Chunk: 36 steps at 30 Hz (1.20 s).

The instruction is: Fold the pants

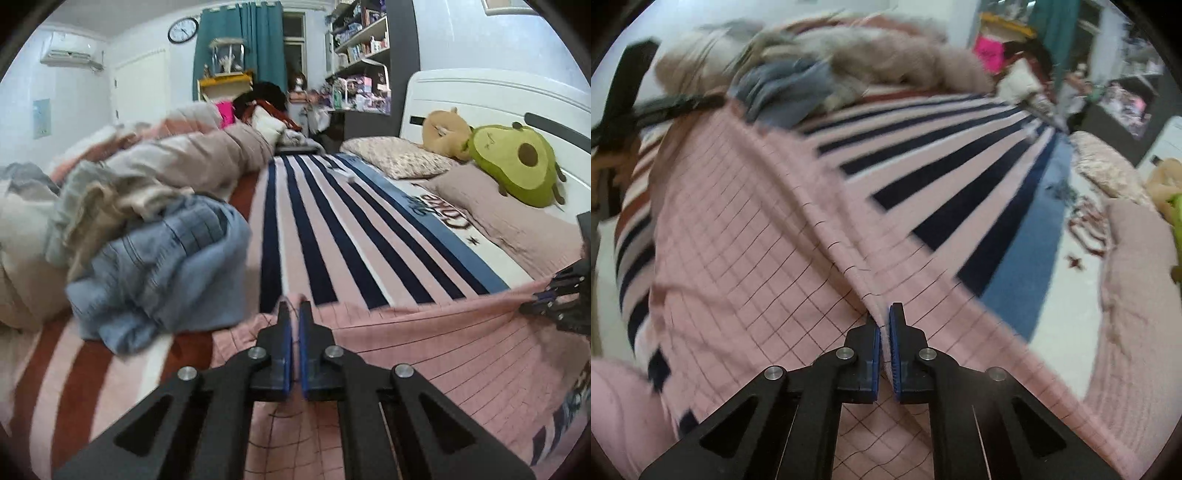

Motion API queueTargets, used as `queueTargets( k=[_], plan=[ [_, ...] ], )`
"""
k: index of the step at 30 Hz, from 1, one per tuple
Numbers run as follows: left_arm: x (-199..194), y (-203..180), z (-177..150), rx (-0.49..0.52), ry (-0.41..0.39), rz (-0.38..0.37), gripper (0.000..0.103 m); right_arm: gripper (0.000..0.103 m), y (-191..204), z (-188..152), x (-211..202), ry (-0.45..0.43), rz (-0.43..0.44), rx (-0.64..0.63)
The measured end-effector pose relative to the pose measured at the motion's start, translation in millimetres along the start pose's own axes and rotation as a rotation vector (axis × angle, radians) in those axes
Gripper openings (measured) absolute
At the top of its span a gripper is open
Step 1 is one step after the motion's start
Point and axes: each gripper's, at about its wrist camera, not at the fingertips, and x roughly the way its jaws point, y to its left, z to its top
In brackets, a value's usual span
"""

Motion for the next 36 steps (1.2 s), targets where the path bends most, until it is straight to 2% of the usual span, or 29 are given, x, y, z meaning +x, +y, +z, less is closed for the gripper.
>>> queueTargets(
  k=[3,7,9,11,12,13,15,16,17,18,21,23,26,27,28,31,34,36],
  plan=[
    [13.8,4.8,9.4,-0.012,-0.003,0.016,0.001,0.000,-12.7,11.6,5.5,0.000,-0.031,0.024],
    [52.7,9.2,10.8,-0.034,0.058,0.034,0.001,0.000,-23.9,18.3,29.8,0.034,-0.067,0.039],
    [70.0,9.3,6.2,-0.036,0.101,0.043,0.002,0.001,-30.4,17.0,47.3,0.071,-0.052,0.064],
    [84.6,9.8,-0.4,-0.039,0.146,0.068,0.002,0.004,-40.2,12.6,57.2,0.104,-0.026,0.095],
    [91.2,10.4,-3.8,-0.036,0.172,0.089,0.002,0.015,-43.8,10.1,62.1,0.116,-0.023,0.107],
    [95.4,10.4,-6.4,-0.032,0.196,0.104,0.008,0.031,-48.2,7.1,63.1,0.123,-0.036,0.122],
    [94.3,11.1,-7.6,-0.034,0.206,0.136,0.031,0.043,-57.7,2.0,56.6,0.118,-0.066,0.151],
    [86.4,10.3,-5.6,-0.034,0.182,0.160,0.051,0.043,-62.5,-0.3,50.8,0.116,-0.071,0.163],
    [76.9,8.0,-2.9,-0.029,0.158,0.177,0.058,0.043,-68.0,-3.1,41.0,0.112,-0.073,0.178],
    [68.7,5.0,-0.5,-0.023,0.143,0.181,0.058,0.043,-74.0,-6.2,29.2,0.102,-0.079,0.193],
    [40.7,-9.5,11.2,-0.015,0.104,0.111,0.058,0.043,-93.4,-16.6,-12.3,0.068,-0.114,0.226],
    [25.8,-23.3,17.2,-0.019,0.093,0.023,0.059,0.043,-102.1,-28.3,-41.4,0.060,-0.138,0.238],
    [11.3,-53.1,19.6,0.009,0.093,-0.080,0.060,0.045,-111.5,-55.9,-72.3,0.091,-0.166,0.234],
    [9.5,-64.6,18.8,0.020,0.099,-0.112,0.060,0.049,-111.9,-66.9,-78.9,0.108,-0.174,0.220],
    [9.1,-75.1,17.3,0.029,0.104,-0.133,0.060,0.054,-112.2,-77.1,-83.2,0.127,-0.186,0.199],
    [10.4,-106.4,9.6,0.055,0.131,-0.182,0.060,0.054,-110.5,-107.6,-86.6,0.188,-0.242,0.107],
    [16.3,-131.6,4.3,0.070,0.167,-0.206,0.060,0.054,-103.5,-124.1,-84.8,0.183,-0.279,0.006],
    [20.8,-145.2,2.5,0.082,0.186,-0.212,0.060,0.051,-98.6,-127.9,-82.0,0.173,-0.388,-0.069]
  ],
)
